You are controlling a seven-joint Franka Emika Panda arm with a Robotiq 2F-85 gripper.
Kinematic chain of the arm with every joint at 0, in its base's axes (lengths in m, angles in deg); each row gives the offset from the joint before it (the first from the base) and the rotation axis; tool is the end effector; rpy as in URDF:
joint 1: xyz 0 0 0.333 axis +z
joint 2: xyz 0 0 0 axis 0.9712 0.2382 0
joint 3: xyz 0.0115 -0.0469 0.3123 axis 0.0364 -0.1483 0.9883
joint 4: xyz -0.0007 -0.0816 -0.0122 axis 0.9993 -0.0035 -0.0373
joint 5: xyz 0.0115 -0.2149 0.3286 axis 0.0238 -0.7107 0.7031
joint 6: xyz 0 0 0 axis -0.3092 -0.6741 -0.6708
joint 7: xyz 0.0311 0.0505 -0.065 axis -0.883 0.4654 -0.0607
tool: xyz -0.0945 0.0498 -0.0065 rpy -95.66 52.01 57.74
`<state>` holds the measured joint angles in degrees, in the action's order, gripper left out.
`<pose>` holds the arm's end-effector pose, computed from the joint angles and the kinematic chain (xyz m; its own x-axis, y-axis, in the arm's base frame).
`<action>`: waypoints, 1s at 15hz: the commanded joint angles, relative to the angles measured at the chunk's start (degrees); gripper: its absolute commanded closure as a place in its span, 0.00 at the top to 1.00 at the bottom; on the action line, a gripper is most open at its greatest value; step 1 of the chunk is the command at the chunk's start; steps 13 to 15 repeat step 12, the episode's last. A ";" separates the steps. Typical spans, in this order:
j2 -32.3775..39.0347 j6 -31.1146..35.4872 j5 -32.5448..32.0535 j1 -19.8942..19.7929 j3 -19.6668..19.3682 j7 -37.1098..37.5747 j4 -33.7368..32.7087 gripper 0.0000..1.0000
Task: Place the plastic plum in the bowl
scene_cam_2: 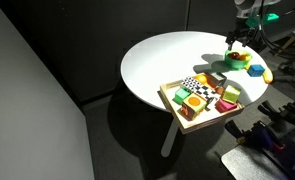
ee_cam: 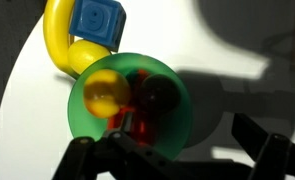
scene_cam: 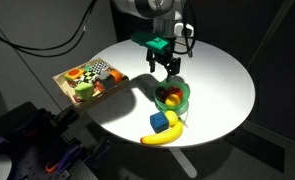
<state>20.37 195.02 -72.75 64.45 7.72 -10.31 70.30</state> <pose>0.5940 -0.1911 0.2322 0.9673 -0.2122 -0.1390 -0.2101 -0.9772 0.0293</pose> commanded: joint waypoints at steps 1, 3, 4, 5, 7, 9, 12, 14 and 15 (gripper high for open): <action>-3.52 -5.89 -0.55 0.80 -0.47 1.40 1.51 1.00; -4.17 -8.56 -1.04 1.20 -0.76 2.13 1.64 1.00; -4.48 -9.56 -1.30 1.34 -0.88 2.36 1.85 1.00; -4.74 -10.19 -1.44 1.43 -0.96 2.55 2.10 1.00; -5.13 -10.73 -1.79 1.45 -1.03 2.52 2.82 1.00; -5.64 -10.26 -1.62 1.23 -0.91 1.61 3.91 1.00; -3.14 -9.95 -0.61 0.80 -0.51 0.97 1.70 1.00; -3.14 -9.95 -0.61 0.80 -0.51 0.97 1.70 1.00; -3.14 -9.95 -0.61 0.80 -0.51 0.97 1.70 1.00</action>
